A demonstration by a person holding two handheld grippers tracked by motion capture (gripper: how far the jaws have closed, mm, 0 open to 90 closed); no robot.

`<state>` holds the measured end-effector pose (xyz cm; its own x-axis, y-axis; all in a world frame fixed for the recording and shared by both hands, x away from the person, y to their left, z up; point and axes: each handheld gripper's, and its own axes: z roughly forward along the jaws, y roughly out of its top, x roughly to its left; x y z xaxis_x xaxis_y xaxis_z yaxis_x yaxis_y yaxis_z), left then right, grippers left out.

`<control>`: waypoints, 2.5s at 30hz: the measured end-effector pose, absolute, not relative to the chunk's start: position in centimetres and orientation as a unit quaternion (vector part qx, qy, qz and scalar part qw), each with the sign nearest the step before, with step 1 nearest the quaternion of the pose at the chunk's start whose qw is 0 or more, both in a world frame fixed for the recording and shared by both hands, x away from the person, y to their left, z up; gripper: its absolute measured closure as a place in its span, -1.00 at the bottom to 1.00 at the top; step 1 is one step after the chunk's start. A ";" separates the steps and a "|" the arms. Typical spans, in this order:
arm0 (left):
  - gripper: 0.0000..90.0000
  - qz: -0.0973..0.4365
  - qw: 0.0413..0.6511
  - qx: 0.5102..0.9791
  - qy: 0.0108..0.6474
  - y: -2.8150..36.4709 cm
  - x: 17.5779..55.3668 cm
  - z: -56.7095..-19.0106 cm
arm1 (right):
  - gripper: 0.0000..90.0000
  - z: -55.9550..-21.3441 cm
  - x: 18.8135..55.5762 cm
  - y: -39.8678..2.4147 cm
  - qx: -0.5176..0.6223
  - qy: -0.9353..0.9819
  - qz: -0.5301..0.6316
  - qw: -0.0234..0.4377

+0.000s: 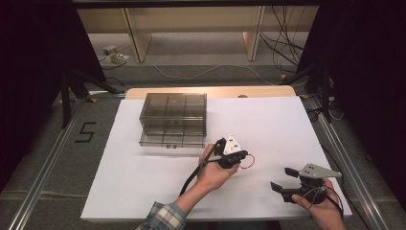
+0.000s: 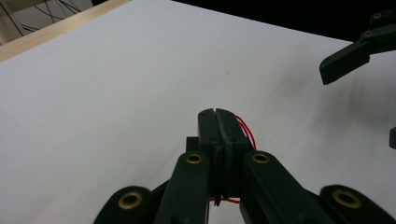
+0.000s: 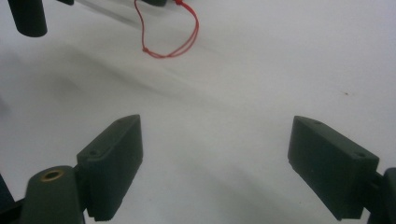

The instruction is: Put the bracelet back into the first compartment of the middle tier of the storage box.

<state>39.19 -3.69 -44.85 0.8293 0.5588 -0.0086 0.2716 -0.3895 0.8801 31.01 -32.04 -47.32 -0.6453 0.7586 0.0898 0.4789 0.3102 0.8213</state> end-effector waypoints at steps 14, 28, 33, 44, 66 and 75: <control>1.00 0.173 0.499 0.804 0.271 -0.4 39.3 -43.9 | -0.58 -47.4 31.0 -32.0 0.390 0.793 0.440 0.159; 1.00 0.189 0.506 0.791 0.288 1.8 39.3 -43.3 | -0.58 -47.4 31.1 -31.9 0.390 0.793 0.440 0.159; 0.99 0.195 0.507 0.787 0.292 2.5 39.3 -43.0 | -0.58 -47.4 31.1 -31.9 0.390 0.793 0.440 0.159; 1.00 0.206 0.506 0.781 0.303 3.9 39.5 -42.5 | -0.58 -47.4 31.0 -31.9 0.390 0.793 0.440 0.159; 0.99 0.233 0.500 0.766 0.330 7.2 39.8 -42.0 | -0.58 -47.4 31.0 -31.9 0.390 0.793 0.440 0.159; 0.99 0.243 0.498 0.760 0.339 8.3 40.0 -41.8 | -0.58 -47.4 31.0 -31.9 0.391 0.793 0.440 0.159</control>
<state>40.03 8.34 -41.76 0.6520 0.7576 0.0322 0.2734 -0.2745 0.9219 31.01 -31.95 -47.36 -0.6446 0.7589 0.0923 0.4798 0.3076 0.8217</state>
